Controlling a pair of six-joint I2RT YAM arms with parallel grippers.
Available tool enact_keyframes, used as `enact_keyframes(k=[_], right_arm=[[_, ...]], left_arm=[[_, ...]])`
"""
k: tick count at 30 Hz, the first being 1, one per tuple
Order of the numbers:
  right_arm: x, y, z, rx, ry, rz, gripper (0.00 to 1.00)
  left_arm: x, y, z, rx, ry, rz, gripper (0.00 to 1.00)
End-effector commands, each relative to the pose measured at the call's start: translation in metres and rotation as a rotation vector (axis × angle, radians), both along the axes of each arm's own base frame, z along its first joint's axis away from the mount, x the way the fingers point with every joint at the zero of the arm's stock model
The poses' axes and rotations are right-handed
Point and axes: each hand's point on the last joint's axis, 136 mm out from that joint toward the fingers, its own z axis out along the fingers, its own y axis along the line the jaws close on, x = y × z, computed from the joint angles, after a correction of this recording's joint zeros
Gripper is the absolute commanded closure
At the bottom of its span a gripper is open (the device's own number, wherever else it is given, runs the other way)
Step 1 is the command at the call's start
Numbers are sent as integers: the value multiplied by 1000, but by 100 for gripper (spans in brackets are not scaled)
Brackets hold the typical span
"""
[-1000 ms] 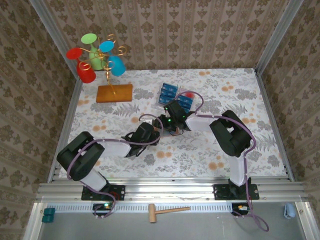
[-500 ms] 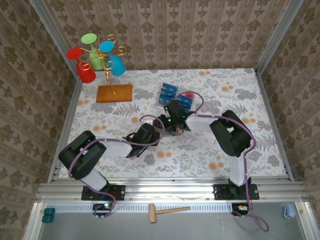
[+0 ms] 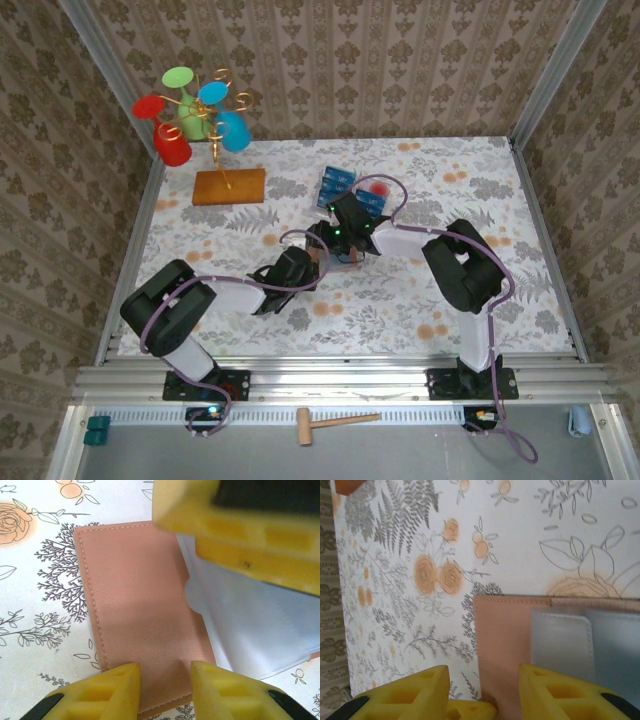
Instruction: Put the credit cards into the card holder
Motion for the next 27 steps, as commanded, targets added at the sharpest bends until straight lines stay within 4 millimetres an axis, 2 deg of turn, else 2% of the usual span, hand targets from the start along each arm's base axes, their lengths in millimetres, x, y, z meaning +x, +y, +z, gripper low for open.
enact_keyframes(k=[1, 6, 11, 17, 22, 27], right_arm=[[7, -3, 28, 34, -27, -2, 59], [17, -18, 44, 48, -54, -38, 57], [19, -41, 43, 28, -60, -72, 57], [11, -58, 27, -38, -44, -82, 56], [3, -52, 6, -30, -3, -74, 56], [-6, -42, -18, -40, 42, -57, 59]], left_arm=[[-6, 6, -18, 35, 53, 18, 66], [-6, 5, -19, 31, 55, 17, 66], [-7, 5, -20, 35, 55, 13, 67], [-5, 4, -18, 26, 52, 14, 67], [-7, 4, -14, 20, 47, 9, 67], [-9, 15, 10, 14, 11, 25, 67]])
